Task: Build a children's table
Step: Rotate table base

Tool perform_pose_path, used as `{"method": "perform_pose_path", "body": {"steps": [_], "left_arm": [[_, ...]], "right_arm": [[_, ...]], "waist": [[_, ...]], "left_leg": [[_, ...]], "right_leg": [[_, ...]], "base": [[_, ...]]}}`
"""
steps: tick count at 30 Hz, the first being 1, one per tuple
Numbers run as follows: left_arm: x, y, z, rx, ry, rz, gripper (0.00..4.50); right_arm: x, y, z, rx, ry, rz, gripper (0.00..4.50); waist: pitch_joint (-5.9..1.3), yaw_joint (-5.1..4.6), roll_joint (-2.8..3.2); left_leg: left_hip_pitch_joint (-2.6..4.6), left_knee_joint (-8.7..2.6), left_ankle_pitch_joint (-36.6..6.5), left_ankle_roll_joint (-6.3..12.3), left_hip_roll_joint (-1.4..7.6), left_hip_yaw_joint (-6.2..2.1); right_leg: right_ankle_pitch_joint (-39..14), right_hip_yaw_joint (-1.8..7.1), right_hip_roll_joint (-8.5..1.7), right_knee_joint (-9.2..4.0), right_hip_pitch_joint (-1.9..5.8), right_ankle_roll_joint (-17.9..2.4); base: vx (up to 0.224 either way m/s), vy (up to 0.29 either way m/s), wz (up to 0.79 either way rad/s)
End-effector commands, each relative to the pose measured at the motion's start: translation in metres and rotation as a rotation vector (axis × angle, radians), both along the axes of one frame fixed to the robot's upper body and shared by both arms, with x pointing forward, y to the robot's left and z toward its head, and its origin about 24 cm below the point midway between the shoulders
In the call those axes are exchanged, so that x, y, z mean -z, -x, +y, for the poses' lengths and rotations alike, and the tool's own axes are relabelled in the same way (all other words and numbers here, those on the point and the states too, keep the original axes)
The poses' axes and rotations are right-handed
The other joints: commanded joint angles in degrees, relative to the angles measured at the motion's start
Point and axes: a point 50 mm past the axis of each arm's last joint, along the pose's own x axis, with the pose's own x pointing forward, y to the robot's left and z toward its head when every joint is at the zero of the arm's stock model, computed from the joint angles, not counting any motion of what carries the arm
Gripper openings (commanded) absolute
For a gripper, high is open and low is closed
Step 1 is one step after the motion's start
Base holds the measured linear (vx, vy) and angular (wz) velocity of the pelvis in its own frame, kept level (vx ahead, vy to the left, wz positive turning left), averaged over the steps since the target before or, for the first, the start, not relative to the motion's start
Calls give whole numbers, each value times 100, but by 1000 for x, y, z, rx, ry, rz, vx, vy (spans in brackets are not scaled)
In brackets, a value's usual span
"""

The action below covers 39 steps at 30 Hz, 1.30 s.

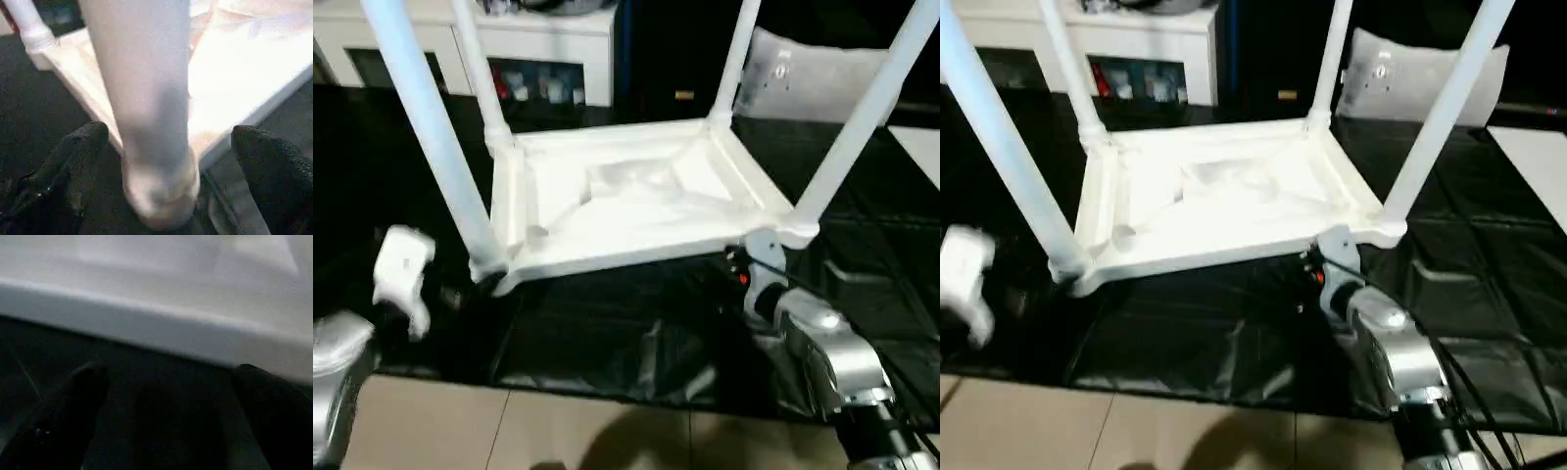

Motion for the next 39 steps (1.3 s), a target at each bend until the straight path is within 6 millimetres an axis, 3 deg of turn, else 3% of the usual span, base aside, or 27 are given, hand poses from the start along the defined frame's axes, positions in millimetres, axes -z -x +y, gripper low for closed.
{"method": "perform_pose_path", "body": {"steps": [1, 2, 5, 6, 10, 12, 13, 16, 17, 20, 21, 26, 28, 35, 39], "left_arm": [[3, -8, -1, -14, 18, 7, 445], [0, -17, -3, -16, 32, -4, 445], [0, -34, -7, -10, 36, -10, 445], [-1, -39, -10, 0, 45, -14, 445], [-8, -48, -31, 119, 188, -36, 445], [-11, -47, -40, 180, 232, -42, 445], [-12, -42, -49, 256, 248, -39, 445], [-11, -26, -69, 451, 275, -1, 445], [-9, -20, -77, 522, 266, 24, 445], [-4, -9, -90, 620, 248, 79, 445], [0, -2, -103, 676, 232, 102, 445], [-1, -5, -125, 678, 251, 74, 445], [-6, -8, -141, 699, 279, 50, 445], [-11, -4, -176, 783, 329, 39, 445], [-12, -1, -193, 822, 350, 36, 445]], "right_arm": [[2, -1, -1, 16, 28, 36, 450], [7, 0, 0, 21, 50, 62, 450], [14, -4, 2, 52, 66, 85, 450], [15, -7, 4, 66, 60, 90, 450], [16, -18, 5, 123, 54, 96, 450], [17, -21, 5, 133, 57, 91, 450], [17, -24, 6, 137, 57, 83, 450], [16, -29, 10, 134, 38, 60, 450], [15, -31, 12, 127, 37, 54, 450], [13, -33, 16, 105, 29, 37, 450], [11, -35, 22, 80, 24, 23, 450], [6, -39, 36, 19, 12, -18, 450], [5, -39, 50, -55, 3, -39, 450], [3, -33, 76, -223, -20, -77, 450], [5, -29, 82, -278, -9, -80, 450]], "waist": [[-312, 10, 24], [-315, 1, 1], [-317, 17, 14], [-327, 12, 1], [-336, 24, 22], [-349, 42, 24], [-357, 52, 66], [-362, 69, 50], [-363, 80, 16], [-329, 55, 3], [-312, 39, -21], [-311, -14, -17], [-314, -35, -45], [-343, -118, -71], [-334, -139, -63]], "left_leg": [[-69, -460, -295, 103, 157, 12], [-84, -452, -184, 104, 144, 21], [-59, -460, -251, 36, 150, 34], [-76, -460, -210, 17, 152, 29], [-43, -455, -280, -84, 173, 51], [-44, -450, -197, -71, 178, 55], [-38, -444, -180, -85, 191, 56], [-55, -443, -70, -47, 204, 64], [-52, -442, -61, -2, 205, 75], [-59, -468, -268, 29, 209, 80], [-70, -479, -355, 22, 207, 85], [-74, -480, -396, -21, 211, 93], [-84, -473, -399, -17, 207, 100], [-112, -430, -6, 156, 197, 96], [-105, -427, -67, 222, 206, 99]], "right_leg": [[-186, 283, -363, -427, 342, -1054], [-98, 284, -359, -428, 351, -1046], [-251, 281, -383, -443, 332, -1060], [-192, 284, -395, -428, 360, -1050], [-205, 292, -417, -420, 335, -1180], [24, 290, -414, -392, 334, -1239], [151, 287, -427, -383, 327, -1279], [406, 280, -417, -348, 331, -1362], [451, 281, -415, -336, 339, -1364], [19, 286, -421, -378, 345, -1269], [-227, 292, -423, -409, 353, -1199], [-516, 297, -420, -441, 347, -1132], [-531, 297, -414, -451, 354, -1120], [141, 286, -396, -390, 386, -1253], [128, 282, -398, -401, 384, -1331]], "base": [[0, 0, 0], [0, 0, 0], [0, 0, 0], [0, 0, 0], [0, 0, 0], [0, 0, 0], [0, 0, 0], [0, 0, 0], [0, 0, 0], [0, 0, 0], [0, 0, 0], [0, 0, 0], [0, 0, 0], [0, 0, 0], [0, 0, 0]]}}
